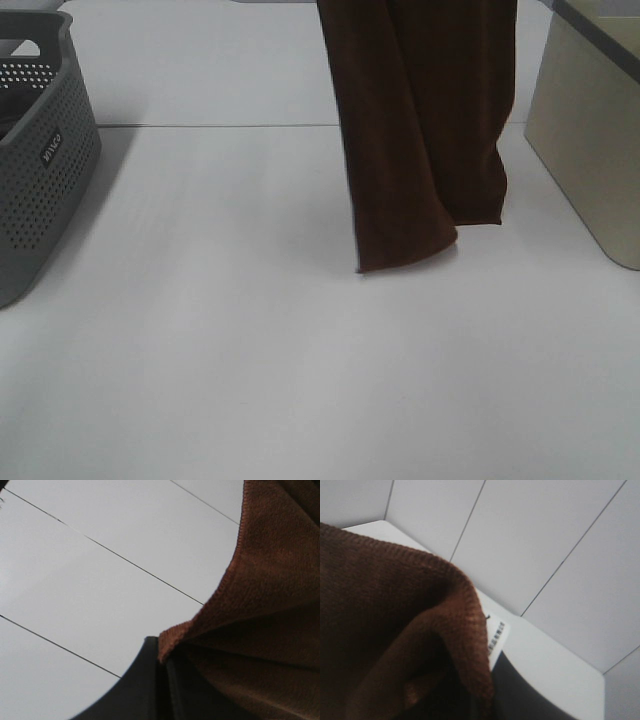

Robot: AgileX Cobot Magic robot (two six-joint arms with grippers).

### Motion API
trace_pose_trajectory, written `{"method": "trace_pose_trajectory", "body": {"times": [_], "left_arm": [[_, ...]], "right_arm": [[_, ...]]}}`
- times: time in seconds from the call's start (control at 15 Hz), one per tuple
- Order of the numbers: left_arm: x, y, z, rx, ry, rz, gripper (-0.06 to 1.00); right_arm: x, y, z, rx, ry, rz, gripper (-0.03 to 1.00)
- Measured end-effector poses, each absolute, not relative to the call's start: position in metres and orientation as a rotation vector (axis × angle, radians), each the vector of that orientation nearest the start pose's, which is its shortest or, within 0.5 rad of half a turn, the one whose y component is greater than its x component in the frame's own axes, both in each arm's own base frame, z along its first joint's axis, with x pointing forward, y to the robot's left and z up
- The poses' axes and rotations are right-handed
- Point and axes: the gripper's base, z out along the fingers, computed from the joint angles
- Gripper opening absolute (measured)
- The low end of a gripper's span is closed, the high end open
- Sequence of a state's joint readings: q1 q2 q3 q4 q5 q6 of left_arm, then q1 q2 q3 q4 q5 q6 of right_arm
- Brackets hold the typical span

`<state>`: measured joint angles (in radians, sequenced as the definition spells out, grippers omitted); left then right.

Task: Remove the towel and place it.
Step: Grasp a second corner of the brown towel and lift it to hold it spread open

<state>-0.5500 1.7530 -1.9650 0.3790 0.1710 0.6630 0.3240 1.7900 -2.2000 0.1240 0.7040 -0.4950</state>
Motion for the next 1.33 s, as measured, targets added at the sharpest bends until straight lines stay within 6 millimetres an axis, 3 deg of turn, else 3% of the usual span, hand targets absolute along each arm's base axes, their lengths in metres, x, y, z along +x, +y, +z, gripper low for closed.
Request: {"method": "trace_pose_trajectory", "body": {"times": [0.33, 0.6, 0.73, 1.0, 1.33], "left_arm": [[0.383, -0.191, 0.501, 0.825, 0.932, 0.405, 0.00], [0.401, -0.172, 0.496, 0.761, 0.862, 0.433, 0.00], [0.410, -0.165, 0.490, 0.761, 0.887, 0.448, 0.00], [0.424, -0.169, 0.471, 0.796, 0.920, 0.459, 0.00], [0.456, -0.149, 0.443, 0.729, 0.866, 0.457, 0.00]], "right_arm": [[0.398, 0.136, 0.512, -0.638, 1.442, -0.113, 0.01], [0.418, 0.142, 0.499, -0.798, 1.300, -0.341, 0.01], [0.425, 0.144, 0.490, -0.867, 1.284, -0.408, 0.01], [0.434, 0.146, 0.474, -0.981, 1.260, -0.519, 0.01], [0.457, 0.154, 0.459, -0.876, 1.148, -0.536, 0.01]]}}
